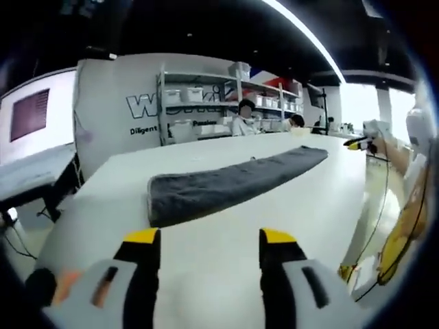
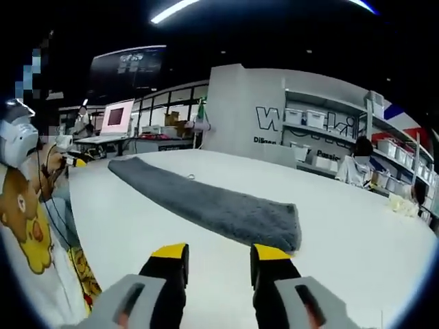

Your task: Fold the towel on the table until its edges align and the towel forms a compact rectangular stack.

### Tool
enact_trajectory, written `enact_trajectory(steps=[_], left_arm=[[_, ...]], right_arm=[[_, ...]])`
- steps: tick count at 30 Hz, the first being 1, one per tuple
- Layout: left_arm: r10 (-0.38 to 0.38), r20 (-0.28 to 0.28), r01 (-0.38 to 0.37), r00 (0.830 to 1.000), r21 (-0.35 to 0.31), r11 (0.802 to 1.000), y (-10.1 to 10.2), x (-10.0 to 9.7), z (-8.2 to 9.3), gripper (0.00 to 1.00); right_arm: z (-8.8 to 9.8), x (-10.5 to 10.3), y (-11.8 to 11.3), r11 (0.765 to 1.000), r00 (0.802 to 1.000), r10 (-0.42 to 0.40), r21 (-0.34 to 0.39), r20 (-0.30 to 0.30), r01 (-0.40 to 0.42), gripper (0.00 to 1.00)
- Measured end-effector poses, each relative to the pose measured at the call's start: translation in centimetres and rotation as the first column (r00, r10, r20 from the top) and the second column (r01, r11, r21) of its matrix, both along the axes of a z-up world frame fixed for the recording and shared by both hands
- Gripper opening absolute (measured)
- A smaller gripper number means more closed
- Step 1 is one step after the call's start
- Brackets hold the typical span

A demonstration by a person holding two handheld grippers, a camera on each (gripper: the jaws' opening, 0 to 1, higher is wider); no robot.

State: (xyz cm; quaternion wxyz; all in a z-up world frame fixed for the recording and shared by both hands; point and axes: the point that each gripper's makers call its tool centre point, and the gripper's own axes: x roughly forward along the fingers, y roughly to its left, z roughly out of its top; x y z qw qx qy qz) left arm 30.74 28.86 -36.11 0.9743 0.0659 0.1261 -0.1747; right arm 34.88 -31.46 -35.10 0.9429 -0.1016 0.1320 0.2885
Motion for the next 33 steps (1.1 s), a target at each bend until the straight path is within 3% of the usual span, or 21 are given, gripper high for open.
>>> enact_trajectory(steps=[7,11,16,27,33], left_arm=[[0.076,-0.021,-0.076,0.997,-0.026,0.997,-0.9,-1.2,-1.0,0.82],[0.088,-0.039,-0.088,0.995,0.012,0.996,-1.7,-1.7,-1.9,0.92],[0.092,0.01,-0.092,0.996,-0.036,0.995,-2.6,-1.7,-1.3,0.99],[0.081,-0.014,-0.082,0.997,-0.048,0.995,-3.2,-1.8,-2.2,0.99],[0.091,-0.011,-0.091,0.996,-0.065,0.994,-2.8,-1.9,-2.2,0.99]], right_arm=[[-1.2,-0.8,0.0,0.995,0.994,-0.104,-0.011,-0.041,0.104,0.63],[-1.8,-1.3,0.0,0.991,0.989,-0.136,-0.022,-0.056,0.135,0.72],[-1.6,-1.6,0.3,0.985,0.984,-0.166,0.035,-0.058,0.168,0.8],[-2.3,-1.9,1.3,0.959,0.971,-0.188,0.185,-0.147,0.213,0.99],[-2.1,-1.7,1.4,0.949,0.969,-0.183,0.227,-0.167,0.219,0.99]])
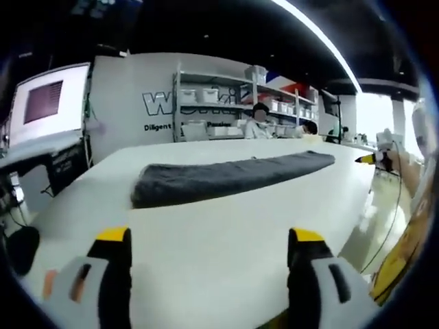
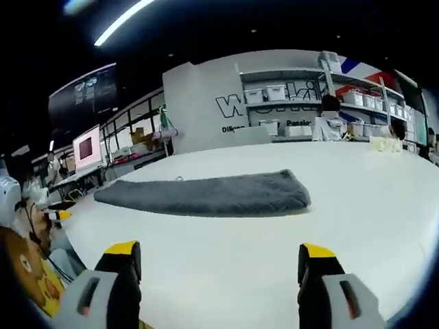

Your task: Fold the towel on the table until its edges align and the towel forms a compact rectangular stack.

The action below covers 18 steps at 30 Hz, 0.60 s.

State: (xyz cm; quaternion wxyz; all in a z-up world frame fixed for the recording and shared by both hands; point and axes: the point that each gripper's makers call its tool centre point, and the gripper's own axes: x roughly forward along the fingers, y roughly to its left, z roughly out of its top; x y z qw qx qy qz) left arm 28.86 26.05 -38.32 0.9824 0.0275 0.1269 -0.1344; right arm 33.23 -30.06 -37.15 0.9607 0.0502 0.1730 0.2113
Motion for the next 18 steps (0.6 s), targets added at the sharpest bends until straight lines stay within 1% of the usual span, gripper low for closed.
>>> enact_trajectory(steps=[3,4,6,7,8,9,10,12,13,15,16,18], left_arm=[[0.009,0.002,-0.009,1.0,0.002,1.0,0.2,0.1,0.0,0.99],[0.009,0.002,-0.009,1.0,0.005,1.0,0.3,0.1,0.0,0.99],[0.01,0.013,-0.01,1.0,-0.001,1.0,0.3,0.2,0.1,0.99],[0.004,0.016,-0.004,1.0,-0.005,1.0,0.2,0.2,0.2,0.99],[-0.001,0.019,0.001,1.0,-0.01,1.0,0.1,0.2,0.2,0.99],[-0.002,0.021,0.002,1.0,-0.014,1.0,0.1,0.3,0.3,0.99],[-0.005,0.024,0.005,1.0,-0.018,1.0,0.0,0.4,0.3,0.99],[-0.021,0.02,0.021,1.0,-0.02,1.0,-0.3,0.5,0.1,0.99],[-0.026,0.02,0.026,0.999,-0.021,0.999,-0.4,0.5,0.0,0.99],[-0.027,0.02,0.027,0.999,-0.031,0.999,-0.3,0.7,-0.1,0.99],[-0.026,0.017,0.026,1.0,-0.035,0.999,-0.2,0.8,-0.2,0.99],[-0.017,0.016,0.018,1.0,-0.052,0.999,0.1,0.9,-0.3,0.99]], right_arm=[[0.4,0.5,0.5,0.997,1.0,0.003,0.078,-0.013,-0.002,0.99],[0.6,0.7,0.6,0.993,1.0,-0.001,0.116,-0.019,0.003,0.99],[0.9,1.5,0.4,0.978,0.999,-0.009,0.207,-0.049,0.019,0.99],[1.1,2.0,0.3,0.964,0.998,-0.019,0.264,-0.067,0.036,0.99],[1.2,2.4,0.2,0.952,0.996,-0.025,0.303,-0.083,0.05,0.99],[1.5,3.1,0.0,0.925,0.994,-0.029,0.374,-0.11,0.068,0.99],[1.8,3.6,-0.2,0.912,0.993,-0.031,0.404,-0.11,0.073,0.98],[2.3,4.9,-0.5,0.864,0.989,-0.046,0.491,-0.142,0.111,0.96],[2.5,5.4,-0.7,0.85,0.988,-0.056,0.511,-0.147,0.125,0.95],[2.5,6.3,-1.0,0.84,0.985,-0.066,0.523,-0.162,0.143,0.95],[2.5,6.7,-1.3,0.828,0.981,-0.083,0.535,-0.173,0.165,0.95],[2.5,7.1,-1.5,0.815,0.978,-0.102,0.549,-0.18,0.186,0.93]])
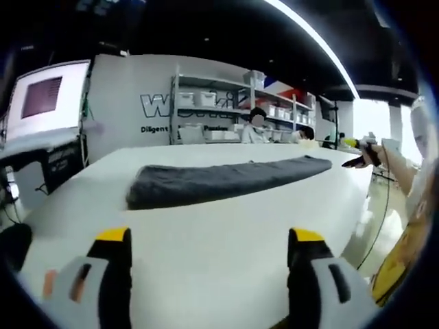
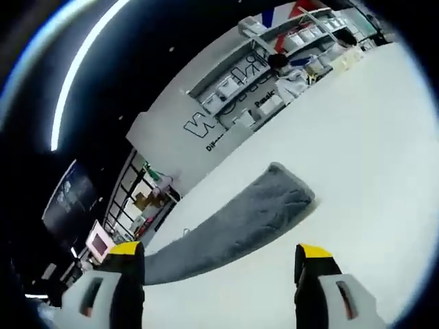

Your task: Fold the towel on the table until its edges align and the towel forms a compact rectangular stack.

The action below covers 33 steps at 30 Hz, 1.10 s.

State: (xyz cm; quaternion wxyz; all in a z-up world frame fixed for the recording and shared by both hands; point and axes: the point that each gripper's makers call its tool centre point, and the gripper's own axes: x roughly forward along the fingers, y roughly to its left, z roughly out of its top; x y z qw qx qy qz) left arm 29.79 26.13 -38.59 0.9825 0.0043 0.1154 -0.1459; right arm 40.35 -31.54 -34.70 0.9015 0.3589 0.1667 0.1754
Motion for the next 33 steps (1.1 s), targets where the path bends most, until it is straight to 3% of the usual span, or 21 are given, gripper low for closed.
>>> enact_trajectory(steps=[3,7,9,12,16,19,20,22,23,24,26,27,30,33], left_arm=[[0.047,-0.02,-0.048,0.999,-0.053,0.997,0.7,0.4,0.0,0.94],[0.087,-0.038,-0.093,0.996,-0.219,0.971,1.4,1.6,1.2,0.85],[0.12,-0.022,-0.122,0.992,-0.222,0.967,2.2,2.4,1.7,0.85],[0.169,-0.043,-0.174,0.985,-0.196,0.965,3.2,3.4,1.5,0.79],[0.182,-0.088,-0.199,0.979,-0.25,0.948,3.7,5.4,1.0,0.73],[0.241,-0.133,-0.271,0.961,-0.301,0.914,4.7,6.9,0.6,0.71],[0.235,-0.145,-0.269,0.961,-0.301,0.915,4.7,7.3,0.5,0.69],[0.244,-0.151,-0.279,0.958,-0.3,0.912,5.0,8.0,0.5,0.65],[0.256,-0.165,-0.297,0.952,-0.306,0.905,5.3,8.6,0.4,0.63],[0.266,-0.188,-0.315,0.946,-0.327,0.891,5.4,8.8,0.2,0.59],[0.272,-0.192,-0.324,0.943,-0.347,0.88,5.8,9.5,0.2,0.58],[0.279,-0.206,-0.339,0.938,-0.372,0.864,6.0,9.8,0.1,0.58],[0.29,-0.215,-0.356,0.932,-0.408,0.841,6.4,10.4,0.0,0.53],[0.305,-0.235,-0.381,0.923,-0.439,0.814,6.8,11.1,-0.5,0.5]], right_arm=[[-0.1,0.1,-0.1,1.0,1.0,-0.02,0.003,-0.002,0.02,0.93],[-0.5,-0.6,0.7,0.998,1.0,0.004,-0.06,0.011,-0.003,0.92],[-0.8,-1.0,1.2,0.993,1.0,0.02,-0.118,0.015,-0.018,0.92],[-0.8,-1.7,2.1,0.98,0.998,0.06,-0.192,0.031,-0.053,0.92],[-0.4,-2.5,3.2,0.948,0.991,0.117,-0.305,0.066,-0.092,0.93],[-0.3,-2.8,3.2,0.909,0.982,0.166,-0.399,0.087,-0.119,0.93],[-0.3,-2.9,3.2,0.893,0.98,0.179,-0.432,0.089,-0.124,0.93],[-0.7,-3.2,3.3,0.844,0.975,0.214,-0.514,0.064,-0.151,0.94],[-0.7,-3.2,3.1,0.82,0.973,0.219,-0.553,0.068,-0.146,0.94],[-0.8,-3.3,3.1,0.814,0.973,0.22,-0.562,0.066,-0.146,0.94],[-1.0,-3.4,2.5,0.769,0.973,0.225,-0.621,0.045,-0.149,0.95],[-0.9,-3.5,2.0,0.739,0.974,0.222,-0.659,0.046,-0.138,0.96],[-0.7,-3.6,0.9,0.683,0.978,0.205,-0.722,0.045,-0.11,0.96],[-0.6,-3.9,0.6,0.67,0.977,0.206,-0.735,0.052,-0.102,0.97]])
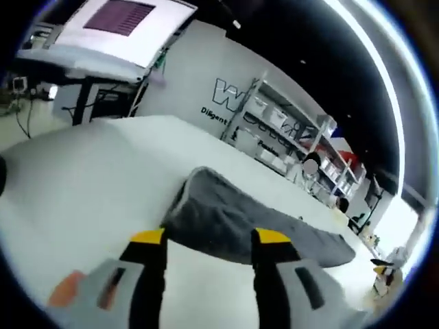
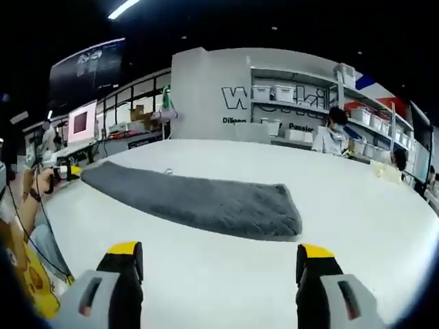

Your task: Fold the towel on the table until its edges align and the towel forms a compact rectangular stack.

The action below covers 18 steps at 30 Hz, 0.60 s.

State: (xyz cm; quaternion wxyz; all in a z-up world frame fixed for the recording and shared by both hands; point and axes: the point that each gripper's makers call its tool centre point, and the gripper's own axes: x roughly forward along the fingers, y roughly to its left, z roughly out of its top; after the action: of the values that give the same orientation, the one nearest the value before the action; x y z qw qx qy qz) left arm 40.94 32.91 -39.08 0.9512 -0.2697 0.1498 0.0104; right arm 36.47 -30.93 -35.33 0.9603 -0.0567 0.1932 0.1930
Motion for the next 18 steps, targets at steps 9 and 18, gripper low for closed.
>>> enact_trajectory(steps=[9,18], left_arm=[[0.058,-0.041,-0.061,0.997,-0.067,0.996,1.5,2.3,-0.8,0.24],[0.047,-0.091,-0.043,0.995,0.046,0.998,1.2,2.5,0.4,0.07]], right_arm=[[-0.5,-1.3,0.5,0.997,0.998,0.066,-0.037,0.004,-0.066,0.99],[-0.2,-2.0,1.1,0.988,0.988,0.153,0.032,0.016,-0.153,0.99]])
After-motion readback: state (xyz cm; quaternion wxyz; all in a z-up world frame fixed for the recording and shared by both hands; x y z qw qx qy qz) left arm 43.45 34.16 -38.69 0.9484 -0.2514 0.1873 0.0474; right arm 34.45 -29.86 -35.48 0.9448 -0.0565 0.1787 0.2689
